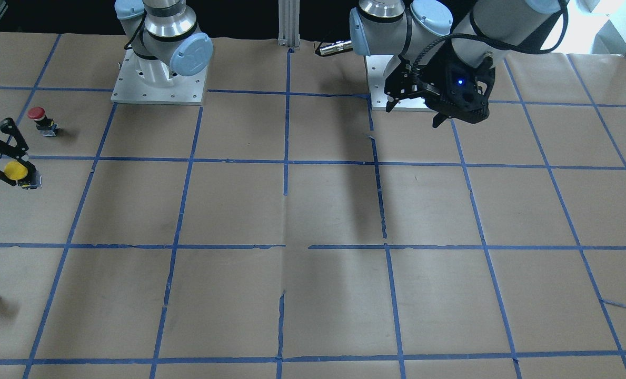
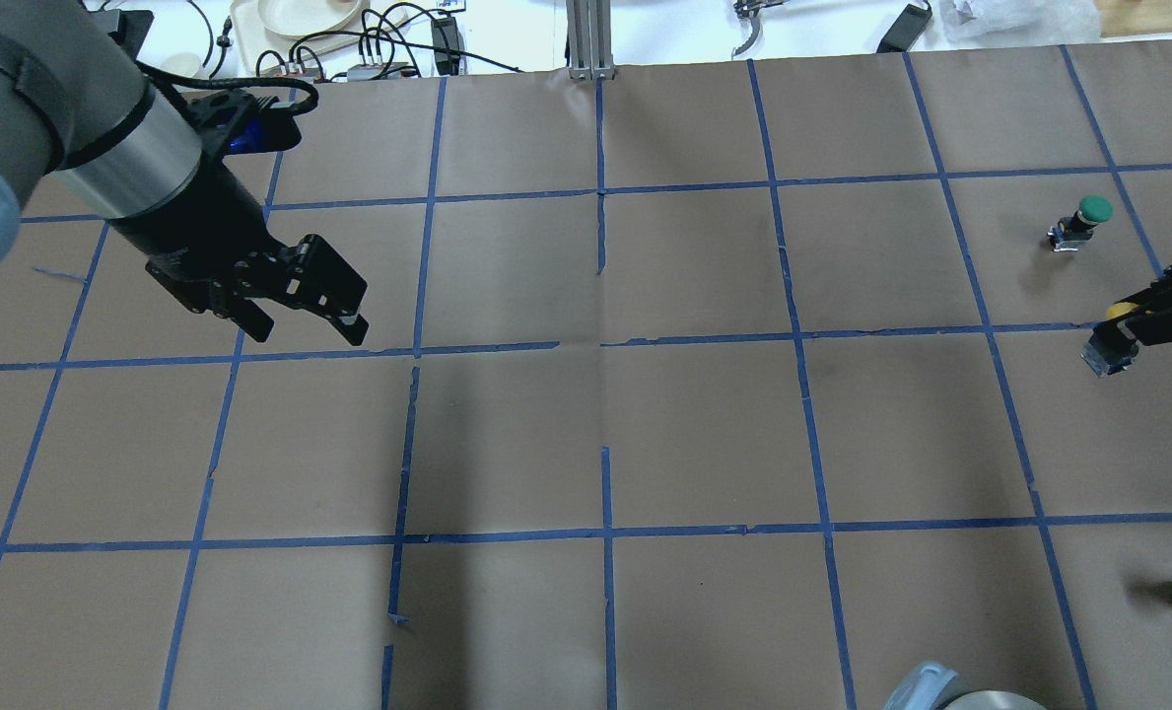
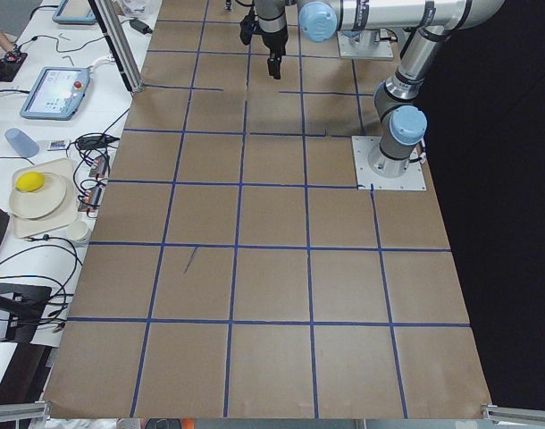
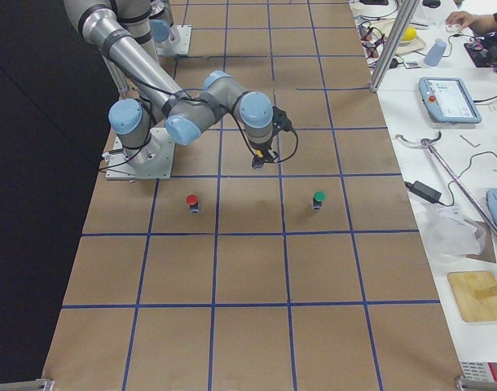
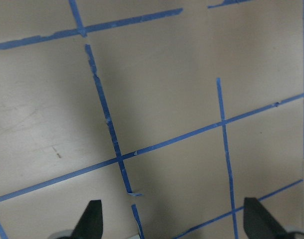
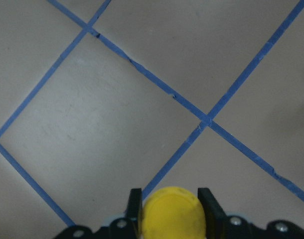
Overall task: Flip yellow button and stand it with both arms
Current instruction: 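Lower the button upright with the right gripper beside the green button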
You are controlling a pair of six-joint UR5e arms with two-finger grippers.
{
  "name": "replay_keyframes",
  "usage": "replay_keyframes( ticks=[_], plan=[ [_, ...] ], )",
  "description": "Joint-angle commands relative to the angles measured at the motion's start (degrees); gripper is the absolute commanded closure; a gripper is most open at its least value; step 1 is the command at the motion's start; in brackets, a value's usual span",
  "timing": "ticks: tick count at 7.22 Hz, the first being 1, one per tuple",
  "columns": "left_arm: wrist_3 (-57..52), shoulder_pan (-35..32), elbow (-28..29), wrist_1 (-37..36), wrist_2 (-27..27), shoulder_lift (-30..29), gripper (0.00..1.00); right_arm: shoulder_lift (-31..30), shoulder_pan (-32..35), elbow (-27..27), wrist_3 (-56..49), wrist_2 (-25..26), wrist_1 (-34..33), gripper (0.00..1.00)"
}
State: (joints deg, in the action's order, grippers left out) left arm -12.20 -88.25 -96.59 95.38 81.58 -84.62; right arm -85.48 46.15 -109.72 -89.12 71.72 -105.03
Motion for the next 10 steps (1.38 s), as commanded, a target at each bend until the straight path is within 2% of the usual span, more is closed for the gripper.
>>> replay_keyframes(
  ticks=[1, 2, 3, 6, 10],
  plan=[
    [9.5, -5.0, 1.0, -6.8, 4.4, 2.2, 0.00, 4.4, -5.4, 0.0, -18.2, -3.3, 0.0, 0.86],
    [9.8, -5.2, 1.2, -11.0, 10.6, 1.7, 0.00, 4.6, -6.6, 0.0, -24.7, -3.4, 0.0, 0.86],
    [10.0, -5.4, 1.6, -11.0, 12.4, 1.7, 0.00, 5.7, -8.2, 0.0, -30.2, -3.6, 0.0, 0.86],
    [10.1, -5.3, 0.5, -10.7, 11.8, 3.1, 0.00, 8.7, -9.4, 0.6, -38.6, -3.3, 0.1, 0.85],
    [9.7, -5.3, 1.1, -10.8, 11.8, 2.4, 0.00, 11.8, -9.4, 0.8, -39.1, -3.2, 0.1, 0.84]
  ],
)
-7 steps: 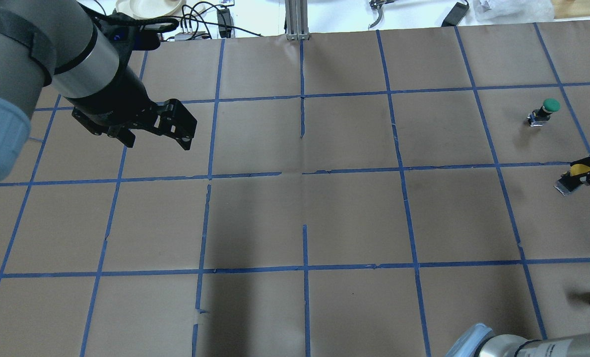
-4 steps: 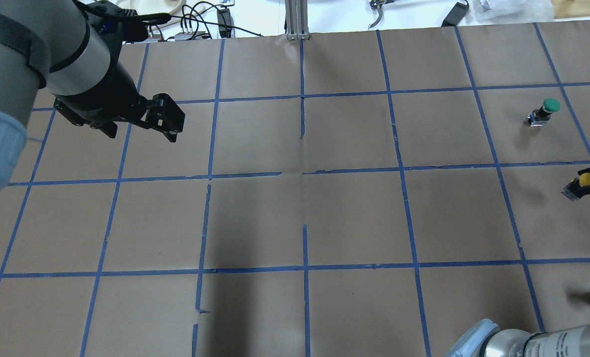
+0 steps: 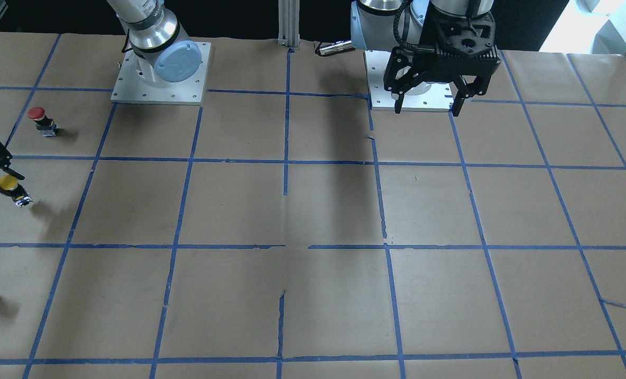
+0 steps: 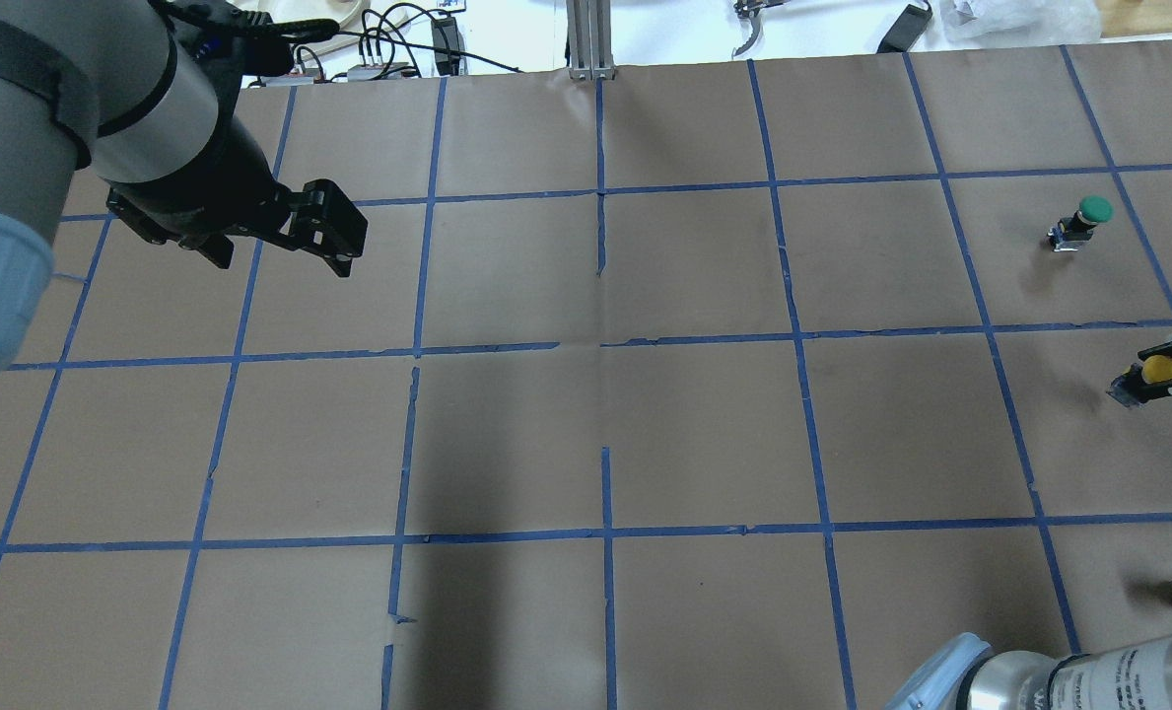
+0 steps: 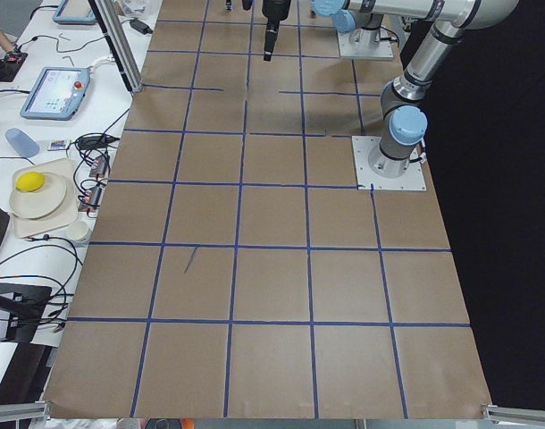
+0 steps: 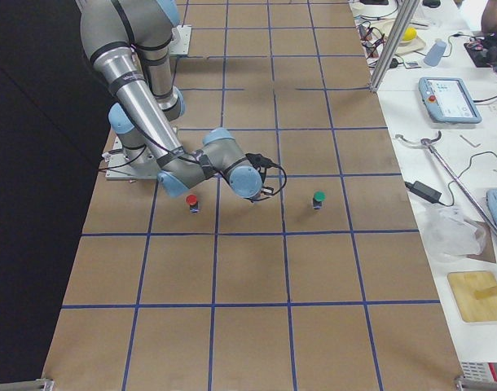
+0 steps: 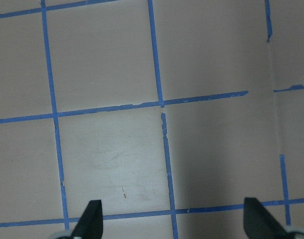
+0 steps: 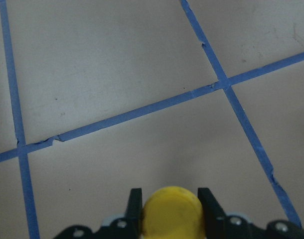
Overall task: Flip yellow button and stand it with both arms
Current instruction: 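Lower the button upright with the right gripper beside the green button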
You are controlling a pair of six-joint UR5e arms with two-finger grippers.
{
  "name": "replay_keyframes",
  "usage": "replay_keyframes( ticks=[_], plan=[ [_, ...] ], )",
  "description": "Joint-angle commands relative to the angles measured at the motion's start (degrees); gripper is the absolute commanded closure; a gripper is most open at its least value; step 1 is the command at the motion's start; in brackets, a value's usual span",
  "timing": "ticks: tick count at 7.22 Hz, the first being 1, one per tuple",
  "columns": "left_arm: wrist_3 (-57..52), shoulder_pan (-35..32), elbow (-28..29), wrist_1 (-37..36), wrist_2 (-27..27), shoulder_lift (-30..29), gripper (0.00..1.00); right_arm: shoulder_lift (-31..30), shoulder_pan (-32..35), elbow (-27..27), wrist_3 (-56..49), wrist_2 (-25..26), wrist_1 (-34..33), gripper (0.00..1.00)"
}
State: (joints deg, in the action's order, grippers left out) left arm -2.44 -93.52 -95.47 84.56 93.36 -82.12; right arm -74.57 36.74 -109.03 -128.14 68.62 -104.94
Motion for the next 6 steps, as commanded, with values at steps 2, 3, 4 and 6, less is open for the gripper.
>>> replay_keyframes(
  ticks=[2, 3, 4, 6],
  plan=[
    [0.0, 0.0, -0.1, 0.0, 0.0, -0.1, 0.00, 1.2, -0.1, 1.4, -0.1, 0.5, 0.1, 0.84],
    [-0.1, 0.0, -0.1, 0.0, 0.0, 0.0, 0.00, 1.2, -0.1, 1.4, -0.1, 0.6, 0.1, 0.80],
    [-0.1, 0.0, -0.1, 0.0, 0.0, 0.0, 0.00, 1.3, -0.1, 1.3, -0.1, 0.6, 0.7, 0.72],
    [-0.3, 0.0, -0.1, 0.1, 0.1, 0.1, 0.00, 1.3, -0.1, 1.2, 0.0, 0.6, 0.8, 0.64]
  ],
)
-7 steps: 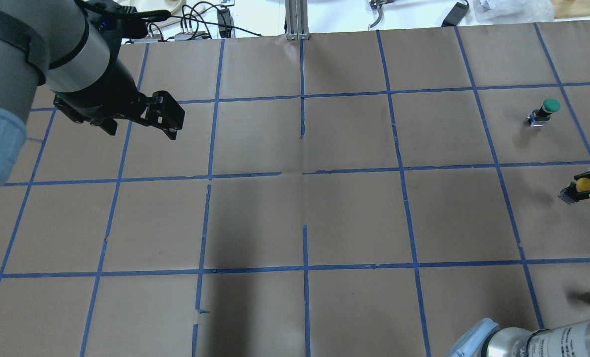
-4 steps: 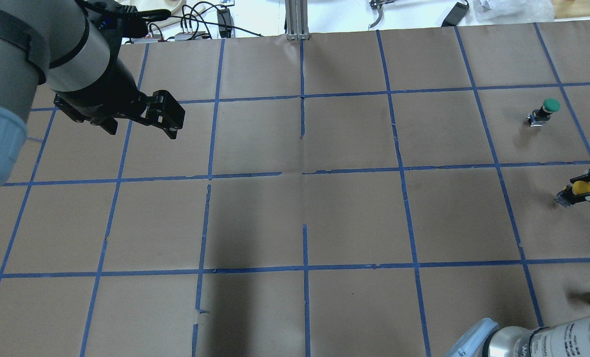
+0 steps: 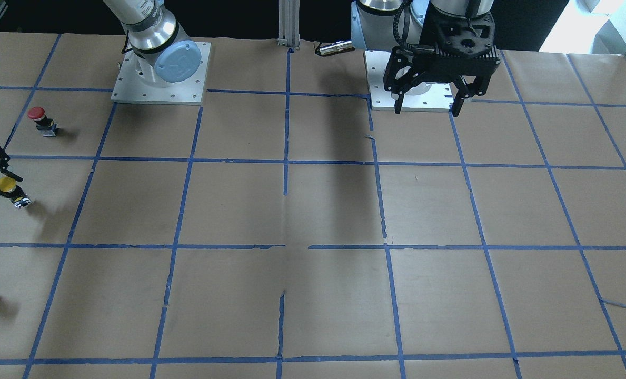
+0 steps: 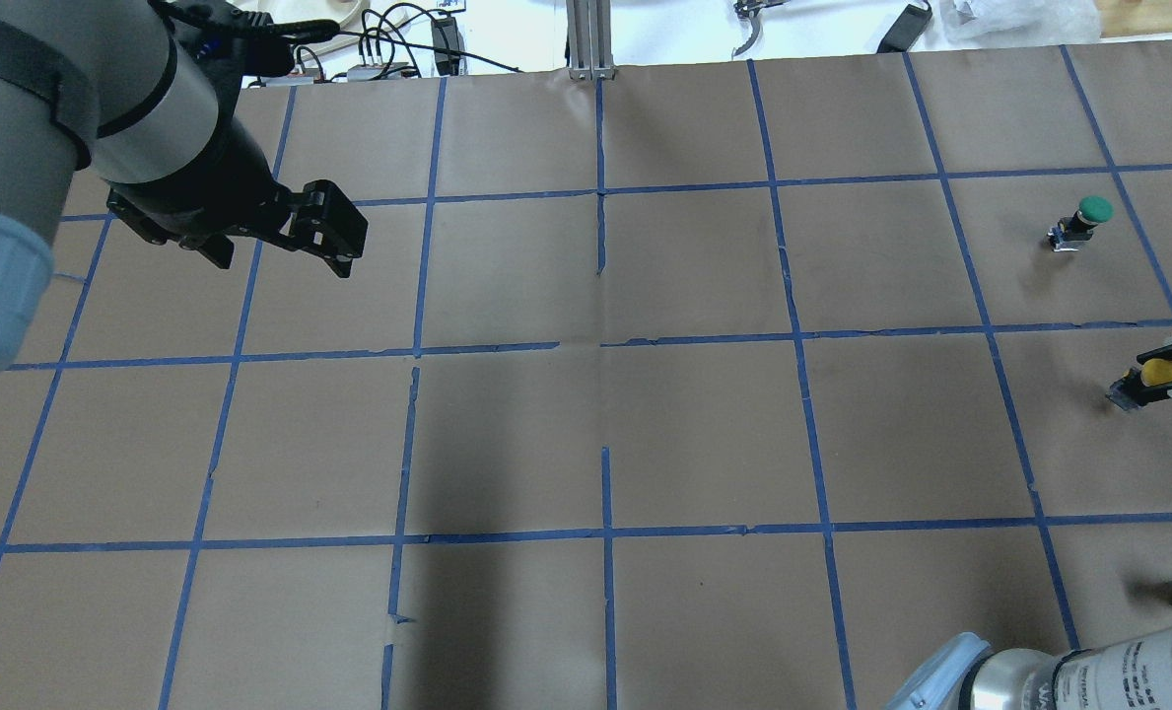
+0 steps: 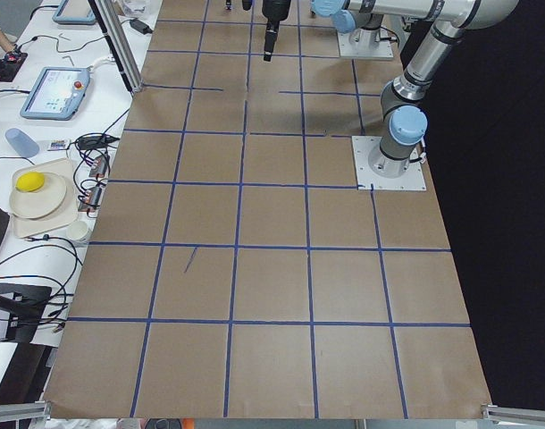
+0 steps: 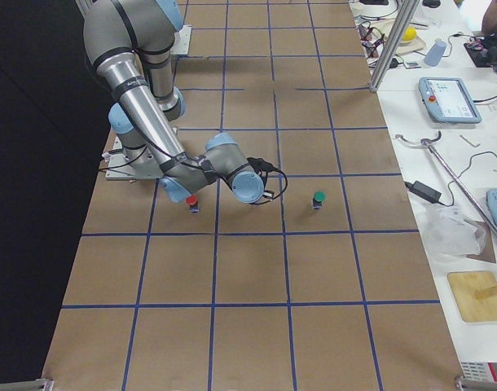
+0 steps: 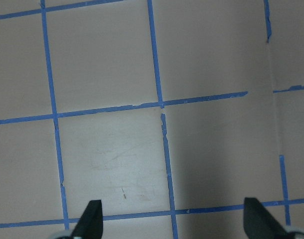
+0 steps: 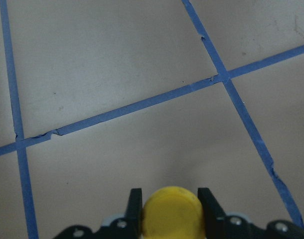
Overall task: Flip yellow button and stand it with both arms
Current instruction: 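Lower the button upright with the right gripper beside the green button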
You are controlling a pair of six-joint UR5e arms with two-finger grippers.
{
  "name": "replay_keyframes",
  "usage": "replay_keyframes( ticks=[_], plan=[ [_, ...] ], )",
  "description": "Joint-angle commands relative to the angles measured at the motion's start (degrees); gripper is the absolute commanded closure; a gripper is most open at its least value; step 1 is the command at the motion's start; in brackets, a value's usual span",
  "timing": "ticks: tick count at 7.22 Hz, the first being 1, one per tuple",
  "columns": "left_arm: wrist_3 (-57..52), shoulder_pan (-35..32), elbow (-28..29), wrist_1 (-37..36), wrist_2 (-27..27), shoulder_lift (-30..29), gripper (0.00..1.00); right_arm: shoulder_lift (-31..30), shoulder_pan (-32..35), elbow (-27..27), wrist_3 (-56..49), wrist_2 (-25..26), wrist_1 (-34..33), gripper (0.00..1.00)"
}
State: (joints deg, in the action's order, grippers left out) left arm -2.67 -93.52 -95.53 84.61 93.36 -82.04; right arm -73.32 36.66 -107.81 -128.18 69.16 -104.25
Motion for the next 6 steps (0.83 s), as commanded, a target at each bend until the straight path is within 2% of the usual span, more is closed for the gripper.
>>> replay_keyframes(
  ticks=[1, 3, 4, 6],
  plan=[
    [-0.1, 0.1, 0.0, 0.1, 0.1, 0.1, 0.00, 0.5, 0.0, 0.1, 0.0, 0.1, -0.2, 0.48],
    [-0.1, 0.1, 0.1, 0.1, 0.1, 0.2, 0.00, 1.3, 0.0, 0.3, 0.4, -0.1, -0.3, 0.17],
    [-0.1, 0.1, 0.1, 0.0, 0.1, 0.1, 0.00, 1.2, 0.1, 0.4, 0.8, -0.2, -0.1, 0.09],
    [-0.1, 0.1, 0.0, 0.1, 0.1, 0.2, 0.00, 0.0, 0.1, 1.2, 6.1, 0.0, 0.4, 0.01]
  ],
)
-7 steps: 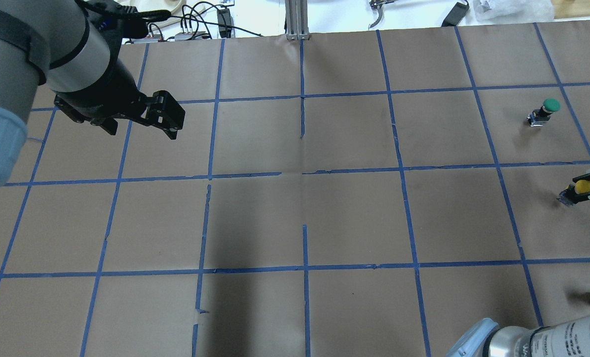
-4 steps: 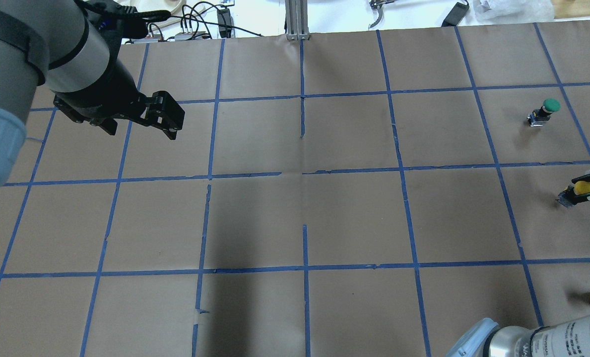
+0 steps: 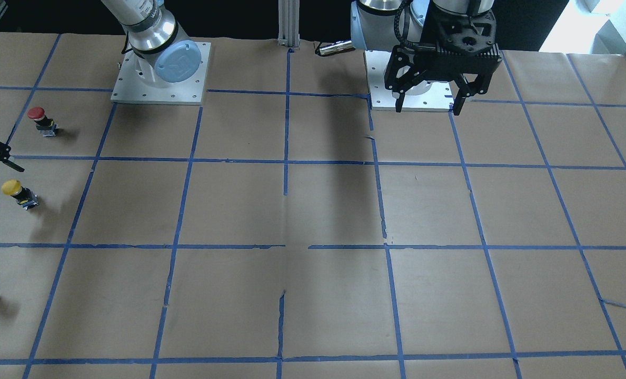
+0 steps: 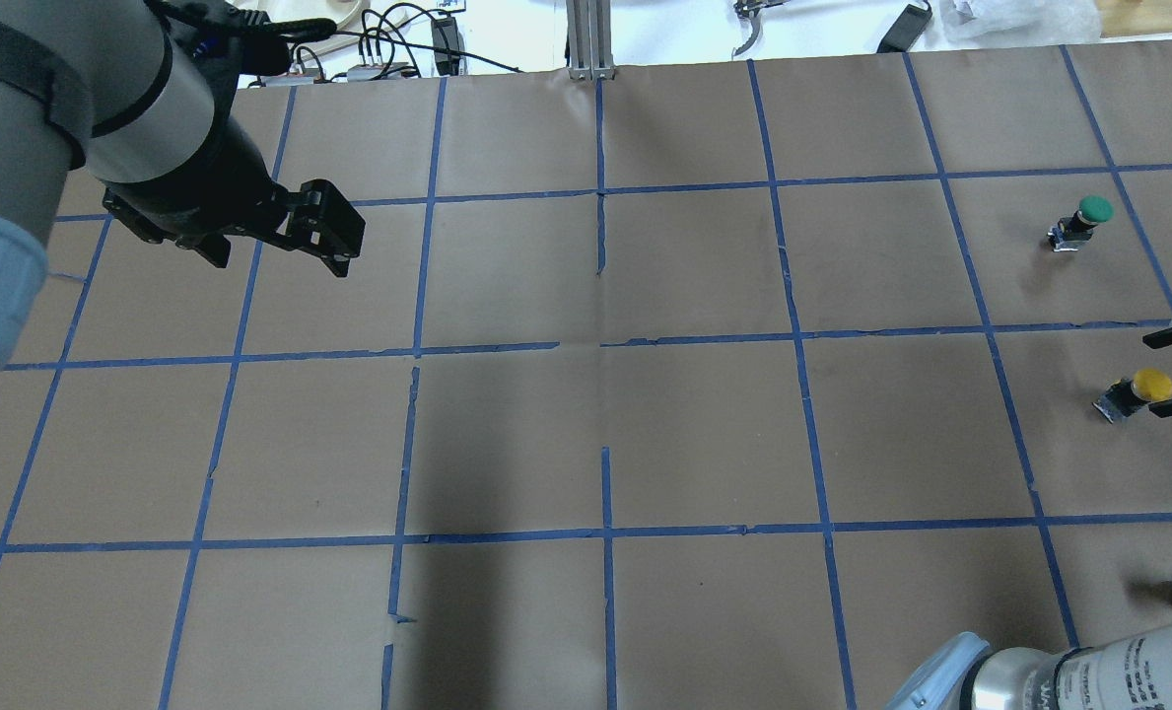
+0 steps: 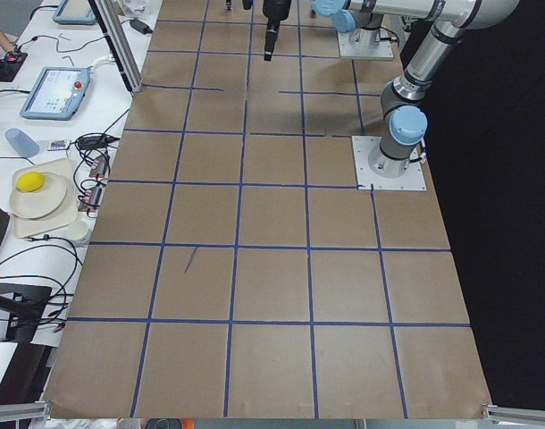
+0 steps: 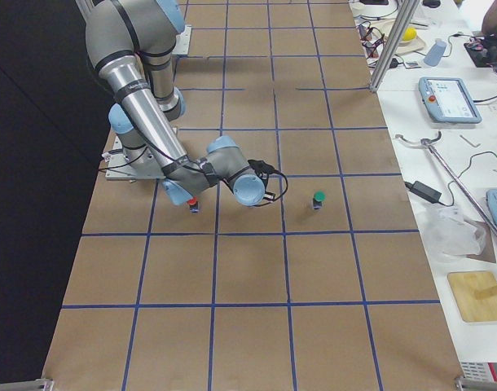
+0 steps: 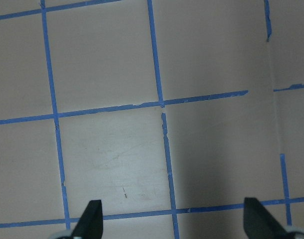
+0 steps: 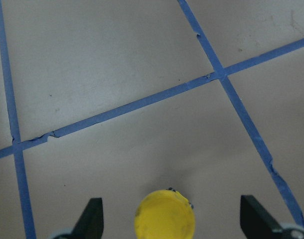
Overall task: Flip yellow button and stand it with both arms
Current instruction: 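Lower the button upright with the right gripper beside the green button, then open the right gripper and lift it away from the standing button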
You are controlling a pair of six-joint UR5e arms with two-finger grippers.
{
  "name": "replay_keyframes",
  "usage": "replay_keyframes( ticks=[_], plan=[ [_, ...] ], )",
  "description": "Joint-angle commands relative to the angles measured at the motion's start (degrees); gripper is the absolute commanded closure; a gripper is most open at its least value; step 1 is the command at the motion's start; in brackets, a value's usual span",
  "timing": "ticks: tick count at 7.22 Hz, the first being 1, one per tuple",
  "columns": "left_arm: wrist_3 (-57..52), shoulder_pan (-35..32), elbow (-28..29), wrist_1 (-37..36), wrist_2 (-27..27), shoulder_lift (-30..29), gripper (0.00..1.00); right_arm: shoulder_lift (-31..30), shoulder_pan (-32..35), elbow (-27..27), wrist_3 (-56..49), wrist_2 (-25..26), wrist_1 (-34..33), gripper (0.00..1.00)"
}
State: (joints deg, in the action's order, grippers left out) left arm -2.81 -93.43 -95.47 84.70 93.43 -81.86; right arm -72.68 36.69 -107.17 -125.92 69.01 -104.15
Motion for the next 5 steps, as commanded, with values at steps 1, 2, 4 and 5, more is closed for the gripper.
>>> replay_keyframes(
  ticks=[1, 2, 4, 5],
  plan=[
    [0.0, 0.0, 0.0, 0.0, 0.0, 0.0, 0.00, -1.5, 0.5, 1.6, 10.8, 1.6, 0.6, 0.01],
    [0.0, 0.0, 0.0, 0.0, 0.0, 0.0, 0.00, -2.8, 0.8, 2.7, 16.7, 4.2, 0.7, 0.01],
    [0.0, 0.0, 0.0, 0.0, 0.0, 0.0, 0.00, -6.8, 2.9, 3.0, 28.6, 7.1, 3.2, 0.00],
    [0.0, 0.0, 0.0, 0.0, 0.0, 0.0, 0.00, -10.2, 5.7, 3.0, 35.9, 10.2, 3.4, 0.00]
  ],
)
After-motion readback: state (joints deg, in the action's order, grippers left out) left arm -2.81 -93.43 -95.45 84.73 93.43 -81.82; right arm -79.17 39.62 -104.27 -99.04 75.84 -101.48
